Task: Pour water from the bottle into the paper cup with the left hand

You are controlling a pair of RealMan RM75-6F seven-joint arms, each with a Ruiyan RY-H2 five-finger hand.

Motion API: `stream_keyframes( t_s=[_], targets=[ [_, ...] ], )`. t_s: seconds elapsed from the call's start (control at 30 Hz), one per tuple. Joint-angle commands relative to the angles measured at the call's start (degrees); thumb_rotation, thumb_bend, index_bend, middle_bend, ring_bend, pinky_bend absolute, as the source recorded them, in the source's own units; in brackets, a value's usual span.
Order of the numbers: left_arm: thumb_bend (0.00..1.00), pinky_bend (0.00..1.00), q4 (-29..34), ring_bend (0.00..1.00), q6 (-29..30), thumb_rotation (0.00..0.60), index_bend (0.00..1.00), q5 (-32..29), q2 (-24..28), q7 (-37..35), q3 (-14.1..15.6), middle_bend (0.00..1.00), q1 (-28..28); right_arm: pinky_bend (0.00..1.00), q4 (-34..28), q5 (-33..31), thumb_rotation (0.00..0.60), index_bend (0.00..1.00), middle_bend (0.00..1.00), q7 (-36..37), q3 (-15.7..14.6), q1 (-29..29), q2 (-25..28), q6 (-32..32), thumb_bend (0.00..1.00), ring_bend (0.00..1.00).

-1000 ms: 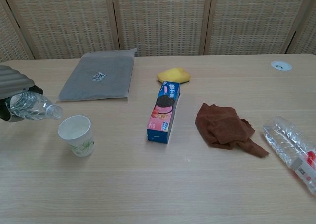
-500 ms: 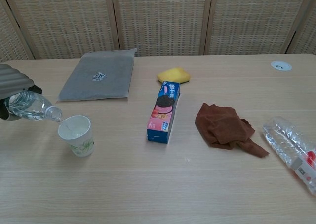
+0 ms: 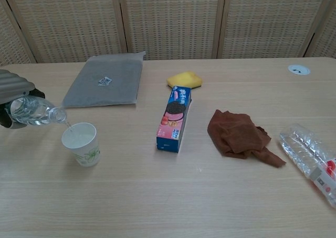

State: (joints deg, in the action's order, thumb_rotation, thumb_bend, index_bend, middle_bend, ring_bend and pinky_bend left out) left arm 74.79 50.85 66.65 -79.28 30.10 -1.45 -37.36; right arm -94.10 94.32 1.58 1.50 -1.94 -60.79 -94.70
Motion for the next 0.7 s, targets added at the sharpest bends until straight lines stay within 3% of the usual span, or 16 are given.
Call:
stream_keyframes(
  t_s=[0.03, 0.2, 0.57, 0.63, 0.7],
  targets=[
    [0.52, 0.36, -0.26, 0.31, -0.43, 0.600, 0.56, 0.90, 0.27, -4.02, -0.44, 0.45, 0.35, 0.00, -0.04, 0.00, 0.600, 0.00, 0.00, -0.11, -0.02, 0.03, -0.02, 0.08, 0.00, 0.00],
    [0.52, 0.36, -1.67, 0.31, -0.11, 0.600, 0.56, 3.81, 0.02, -10.08, -0.42, 0.45, 0.79, 0.00, -0.10, 0.06, 0.600, 0.00, 0.00, -0.41, -0.06, 0.08, -0.10, 0.22, 0.00, 0.00],
    [0.52, 0.35, -4.78, 0.31, -1.42, 0.600, 0.56, 6.17, -1.14, -30.77, -2.11, 0.45, 2.45, 0.00, -0.17, -0.03, 0.600, 0.00, 0.00, -0.79, -0.09, 0.16, -0.24, 0.48, 0.00, 0.00],
    [0.52, 0.35, -4.81, 0.31, -1.70, 0.600, 0.56, 6.04, -1.27, -35.57, -2.86, 0.45, 2.86, 0.00, -0.19, -0.06, 0.600, 0.00, 0.00, -0.83, -0.10, 0.18, -0.25, 0.55, 0.00, 0.00],
    [0.52, 0.35, -4.26, 0.31, -1.62, 0.600, 0.56, 4.20, -1.95, -45.75, -5.46, 0.45, 4.07, 0.00, -0.17, 0.01, 0.600, 0.00, 0.00, -0.95, -0.16, 0.21, -0.31, 0.67, 0.00, 0.00]
  ],
)
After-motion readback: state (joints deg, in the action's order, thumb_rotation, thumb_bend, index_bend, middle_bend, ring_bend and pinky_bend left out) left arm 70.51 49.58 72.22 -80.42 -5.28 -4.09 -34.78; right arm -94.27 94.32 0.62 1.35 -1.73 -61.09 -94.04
